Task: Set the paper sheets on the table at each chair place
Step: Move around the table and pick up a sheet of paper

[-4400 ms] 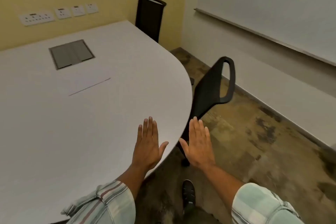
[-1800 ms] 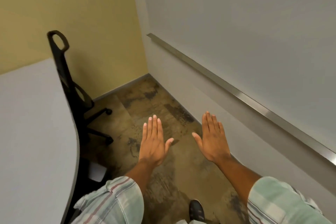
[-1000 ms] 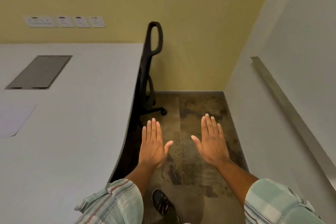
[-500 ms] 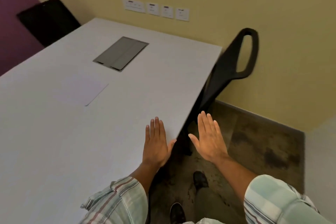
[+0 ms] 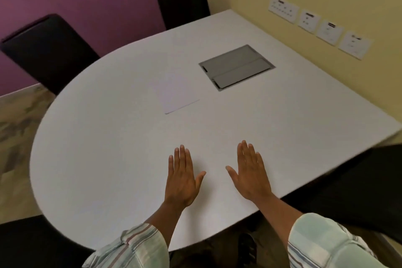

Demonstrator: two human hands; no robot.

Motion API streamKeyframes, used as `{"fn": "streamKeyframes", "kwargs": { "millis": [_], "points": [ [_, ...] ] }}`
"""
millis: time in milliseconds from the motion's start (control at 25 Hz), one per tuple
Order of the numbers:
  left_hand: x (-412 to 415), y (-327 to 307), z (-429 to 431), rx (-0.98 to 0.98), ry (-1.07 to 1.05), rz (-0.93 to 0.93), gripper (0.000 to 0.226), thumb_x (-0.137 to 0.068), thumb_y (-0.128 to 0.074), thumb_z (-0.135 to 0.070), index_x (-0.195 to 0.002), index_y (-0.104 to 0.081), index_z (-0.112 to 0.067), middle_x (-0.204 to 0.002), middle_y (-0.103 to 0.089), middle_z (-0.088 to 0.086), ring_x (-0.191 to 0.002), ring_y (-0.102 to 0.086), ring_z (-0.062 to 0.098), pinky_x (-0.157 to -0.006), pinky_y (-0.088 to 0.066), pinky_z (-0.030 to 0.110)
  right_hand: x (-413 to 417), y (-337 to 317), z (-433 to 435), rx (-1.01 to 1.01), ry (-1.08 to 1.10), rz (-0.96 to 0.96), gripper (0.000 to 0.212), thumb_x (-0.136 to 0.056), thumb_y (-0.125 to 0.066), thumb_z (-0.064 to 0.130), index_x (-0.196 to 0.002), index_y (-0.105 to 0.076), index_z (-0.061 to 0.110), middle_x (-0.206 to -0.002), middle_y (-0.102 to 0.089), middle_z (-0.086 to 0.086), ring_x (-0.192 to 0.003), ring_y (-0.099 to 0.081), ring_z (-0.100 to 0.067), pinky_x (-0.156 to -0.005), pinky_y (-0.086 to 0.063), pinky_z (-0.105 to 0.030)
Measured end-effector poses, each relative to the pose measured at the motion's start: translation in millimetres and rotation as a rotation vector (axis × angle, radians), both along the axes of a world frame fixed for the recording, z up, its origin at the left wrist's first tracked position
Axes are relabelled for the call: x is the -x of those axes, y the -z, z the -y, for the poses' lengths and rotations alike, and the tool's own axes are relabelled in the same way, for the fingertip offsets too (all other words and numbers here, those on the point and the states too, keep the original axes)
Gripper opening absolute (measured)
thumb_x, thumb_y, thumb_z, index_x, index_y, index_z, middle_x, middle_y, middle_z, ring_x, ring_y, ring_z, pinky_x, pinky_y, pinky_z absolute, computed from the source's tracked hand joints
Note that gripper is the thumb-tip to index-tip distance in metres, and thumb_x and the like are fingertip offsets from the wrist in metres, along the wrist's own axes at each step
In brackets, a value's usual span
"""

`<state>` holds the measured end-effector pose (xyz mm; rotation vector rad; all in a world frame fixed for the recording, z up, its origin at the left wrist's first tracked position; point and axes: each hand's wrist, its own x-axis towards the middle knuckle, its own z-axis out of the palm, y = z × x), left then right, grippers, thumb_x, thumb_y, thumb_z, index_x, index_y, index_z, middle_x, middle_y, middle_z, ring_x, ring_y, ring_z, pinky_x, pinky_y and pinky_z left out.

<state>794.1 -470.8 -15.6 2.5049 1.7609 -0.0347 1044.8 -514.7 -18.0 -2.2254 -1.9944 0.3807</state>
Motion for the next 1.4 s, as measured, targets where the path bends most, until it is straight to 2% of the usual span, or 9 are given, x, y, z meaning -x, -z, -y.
{"fn": "streamKeyframes", "kwargs": {
  "millis": [240,400,640,800,960,1080,1200,1320,1400],
  "points": [
    [18,9,-39,0.047,-0.120,0.015,0.090,-0.107,-0.013,-0.068,-0.167,0.003,-0.003,-0.176,0.011,0.017,-0.164,0.014,0.033,-0.132,0.001,0.051,9,-1,-75,0.003,-0.119,-0.026,0.087,-0.102,-0.013,0.069,-0.165,0.004,0.011,-0.174,0.000,-0.010,-0.161,0.000,-0.029,-0.129,-0.016,-0.050],
    [32,19,-73,0.094,-0.152,0.040,0.089,-0.105,-0.007,-0.069,-0.166,0.009,-0.005,-0.175,0.016,0.015,-0.163,0.018,0.032,-0.132,0.006,0.049,21,-2,-113,0.010,-0.135,-0.029,0.090,-0.100,-0.012,0.070,-0.165,-0.006,0.009,-0.173,-0.006,-0.011,-0.160,-0.006,-0.029,-0.129,-0.017,-0.049],
    [51,32,-141,0.099,-0.197,0.107,0.093,-0.099,0.002,-0.071,-0.166,0.011,-0.007,-0.175,0.017,0.014,-0.161,0.022,0.031,-0.129,0.014,0.041,46,4,-184,0.046,-0.160,-0.074,0.090,-0.099,-0.011,0.072,-0.165,0.002,0.012,-0.174,0.002,-0.009,-0.161,0.002,-0.028,-0.130,-0.006,-0.044],
    [59,44,-195,0.142,-0.269,0.113,0.091,-0.102,-0.004,-0.071,-0.165,0.014,-0.009,-0.174,0.021,0.013,-0.162,0.022,0.031,-0.133,0.008,0.043,64,20,-244,0.095,-0.229,-0.033,0.094,-0.093,0.001,0.076,-0.164,0.011,0.014,-0.173,0.011,-0.007,-0.161,0.009,-0.026,-0.131,-0.002,-0.043],
    [61,43,-231,0.181,-0.312,0.152,0.087,-0.105,-0.012,-0.067,-0.166,0.014,-0.012,-0.175,0.021,0.011,-0.163,0.020,0.029,-0.134,0.004,0.043,74,23,-284,0.112,-0.281,0.001,0.089,-0.099,-0.011,0.071,-0.163,0.013,0.015,-0.173,0.016,-0.006,-0.160,0.011,-0.026,-0.131,0.000,-0.043],
    [61,53,-274,0.223,-0.398,0.211,0.083,-0.107,-0.017,-0.064,-0.169,0.005,-0.014,-0.178,0.009,0.010,-0.165,0.011,0.028,-0.135,0.000,0.043,79,36,-337,0.160,-0.304,0.013,0.087,-0.104,-0.025,0.065,-0.164,0.010,0.013,-0.174,0.010,-0.009,-0.161,0.008,-0.027,-0.131,-0.002,-0.043],
    [60,59,-316,0.233,-0.509,0.253,0.073,-0.109,-0.029,-0.058,-0.167,-0.021,-0.014,-0.176,-0.019,0.012,-0.164,-0.014,0.032,-0.133,-0.016,0.044,88,48,-384,0.193,-0.329,-0.010,0.085,-0.105,-0.029,0.061,-0.165,0.004,0.011,-0.175,0.004,-0.011,-0.161,0.003,-0.028,-0.130,-0.003,-0.042],
    [60,69,-358,0.219,-0.631,0.282,0.056,-0.109,-0.043,-0.047,-0.152,-0.049,-0.012,-0.155,-0.052,0.014,-0.143,-0.046,0.034,-0.115,-0.039,0.046,97,64,-429,0.189,-0.370,-0.004,0.083,-0.106,-0.032,0.058,-0.165,-0.001,0.009,-0.174,0.001,-0.012,-0.161,0.000,-0.028,-0.130,-0.005,-0.041],
    [61,75,-378,0.253,-0.704,0.294,0.047,-0.108,-0.047,-0.043,-0.140,-0.058,-0.012,-0.140,-0.060,0.014,-0.129,-0.054,0.035,-0.105,-0.045,0.046,103,73,-451,0.197,-0.393,-0.008,0.083,-0.106,-0.033,0.057,-0.165,-0.002,0.008,-0.174,0.001,-0.012,-0.161,0.000,-0.029,-0.130,-0.007,-0.042]
  ]
}}
